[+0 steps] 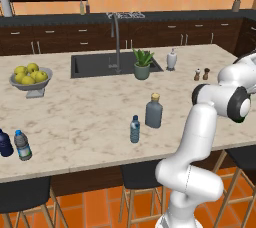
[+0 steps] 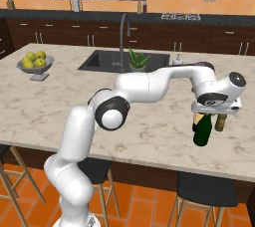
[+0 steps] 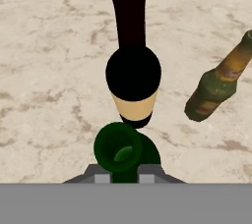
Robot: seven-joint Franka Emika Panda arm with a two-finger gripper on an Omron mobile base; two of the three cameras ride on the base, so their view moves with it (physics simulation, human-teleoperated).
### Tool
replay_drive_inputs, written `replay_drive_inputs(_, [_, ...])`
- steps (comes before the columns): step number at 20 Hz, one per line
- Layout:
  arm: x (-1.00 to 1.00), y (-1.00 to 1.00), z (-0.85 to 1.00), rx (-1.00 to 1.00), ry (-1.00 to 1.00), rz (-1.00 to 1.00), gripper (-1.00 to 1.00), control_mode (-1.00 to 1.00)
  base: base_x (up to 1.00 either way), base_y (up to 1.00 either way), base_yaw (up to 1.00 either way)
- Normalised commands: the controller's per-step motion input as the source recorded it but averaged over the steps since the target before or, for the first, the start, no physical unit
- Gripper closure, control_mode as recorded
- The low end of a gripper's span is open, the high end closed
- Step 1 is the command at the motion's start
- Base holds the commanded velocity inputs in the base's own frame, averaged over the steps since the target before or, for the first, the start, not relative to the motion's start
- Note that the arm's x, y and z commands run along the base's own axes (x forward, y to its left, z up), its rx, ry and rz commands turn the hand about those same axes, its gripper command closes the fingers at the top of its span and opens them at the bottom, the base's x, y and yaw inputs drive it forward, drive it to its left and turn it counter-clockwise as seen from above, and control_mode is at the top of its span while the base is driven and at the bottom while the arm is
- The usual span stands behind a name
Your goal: Move the plastic bottles in the middle to the plastics group, and the glass bottles in the middle to the glass group.
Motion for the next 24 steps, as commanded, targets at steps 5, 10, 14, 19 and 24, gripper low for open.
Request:
replay_drive_inputs(5, [0.03,0.00,-0.39,0.00,0.00,0.00,1.00,-1.00,0.00,0.00,0.00])
replay_drive_inputs(10, [0.00,0.01,-0.09,0.00,0.00,0.01,1.00,-1.00,0.00,0.00,0.00])
replay_drive_inputs(14, [0.00,0.05,0.00,0.00,0.00,0.00,-1.00,-1.00,0.00,0.00,0.00])
replay_drive_inputs(19, [0.00,0.04,0.00,0.00,0.00,0.00,-1.00,-1.00,0.00,0.00,0.00])
replay_drive_inputs(24, [-0.08,0.10,0.01,0.00,0.00,0.00,-1.00,-1.00,0.00,0.00,0.00])
